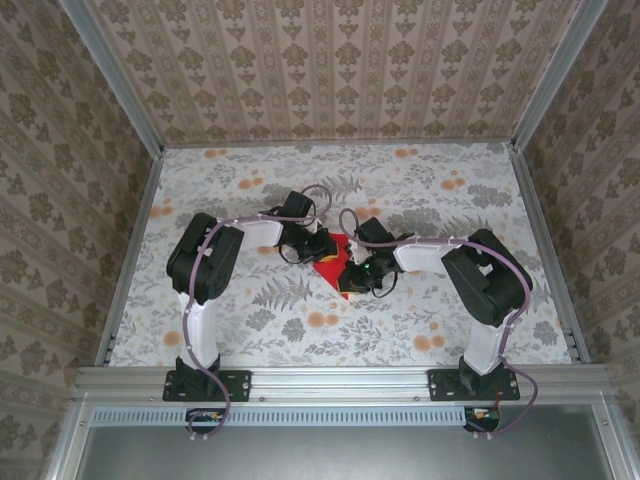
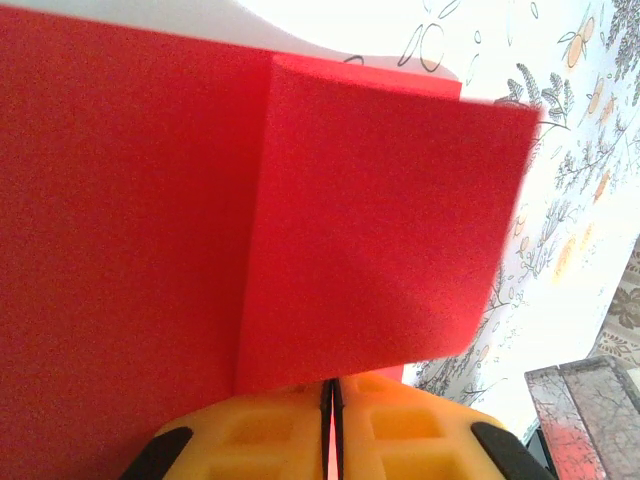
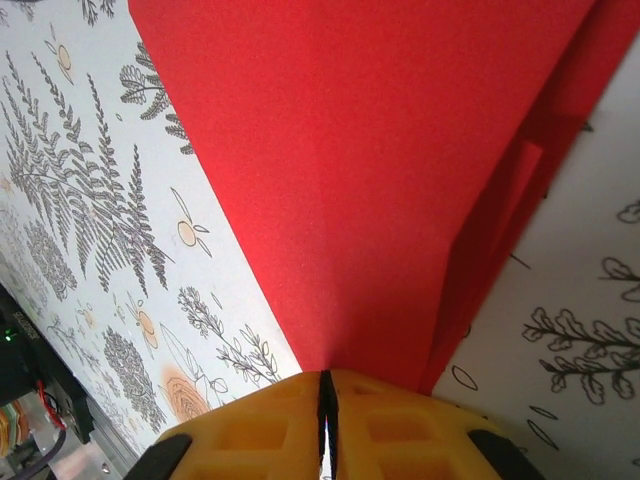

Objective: Fold a paper plane with a square sheet of paper (fold left side to right side)
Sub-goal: Fourth fold the wing at the center of the table.

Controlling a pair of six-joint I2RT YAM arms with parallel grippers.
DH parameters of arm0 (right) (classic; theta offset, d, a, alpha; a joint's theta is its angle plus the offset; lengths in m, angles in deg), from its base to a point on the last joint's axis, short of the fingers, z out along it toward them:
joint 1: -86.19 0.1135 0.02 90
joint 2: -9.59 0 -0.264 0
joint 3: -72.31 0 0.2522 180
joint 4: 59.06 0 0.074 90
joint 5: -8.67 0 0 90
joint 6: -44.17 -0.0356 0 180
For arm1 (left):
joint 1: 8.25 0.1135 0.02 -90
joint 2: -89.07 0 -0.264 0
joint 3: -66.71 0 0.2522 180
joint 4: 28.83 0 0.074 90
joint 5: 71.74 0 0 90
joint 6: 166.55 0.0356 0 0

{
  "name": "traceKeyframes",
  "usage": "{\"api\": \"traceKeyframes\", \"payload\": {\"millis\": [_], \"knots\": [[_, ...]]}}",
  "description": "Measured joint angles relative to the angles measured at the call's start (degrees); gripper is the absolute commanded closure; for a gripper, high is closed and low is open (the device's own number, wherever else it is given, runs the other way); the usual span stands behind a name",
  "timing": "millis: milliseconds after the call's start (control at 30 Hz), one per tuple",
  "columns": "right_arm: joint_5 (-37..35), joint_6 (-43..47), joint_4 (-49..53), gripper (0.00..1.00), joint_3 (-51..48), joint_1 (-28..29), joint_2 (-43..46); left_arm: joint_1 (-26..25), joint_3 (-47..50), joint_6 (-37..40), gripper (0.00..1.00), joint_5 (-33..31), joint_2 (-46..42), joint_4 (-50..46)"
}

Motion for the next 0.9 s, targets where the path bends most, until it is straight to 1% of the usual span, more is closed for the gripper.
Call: {"api": "traceKeyframes", "payload": {"millis": [100, 367, 600, 700, 800, 900], "knots": [[0.44, -0.55, -1.33, 0.94, -1.44, -0.04, 0.79, 0.00, 0.02, 0.00, 0.87, 0.17, 0.00, -0.11], [1.60, -1.07, -1.51, 0.95, -4.57, -0.04, 2.99, 0.00, 0.04, 0.00, 0.87, 0.61, 0.00, -0.39], [3.06, -1.01, 4.74, 0.98, -5.77, -0.13, 6.03, 0.00, 0.09, 0.00, 0.87, 0.61, -0.02, -0.35], [4.17, -1.07, 5.66, 0.99, -5.77, -0.92, 8.70, 0.00, 0.11, 0.00, 0.87, 0.61, 0.00, -0.33], [5.38, -1.81, 4.17, 0.99, -5.66, -2.29, 11.45, 0.00, 0.13, 0.00, 0.87, 0.63, -0.02, -0.26], [5.60, -3.23, 1.77, 0.99, -4.37, -3.08, 11.28, 0.00, 0.15, 0.00, 0.87, 0.63, -0.02, -0.24]]}}
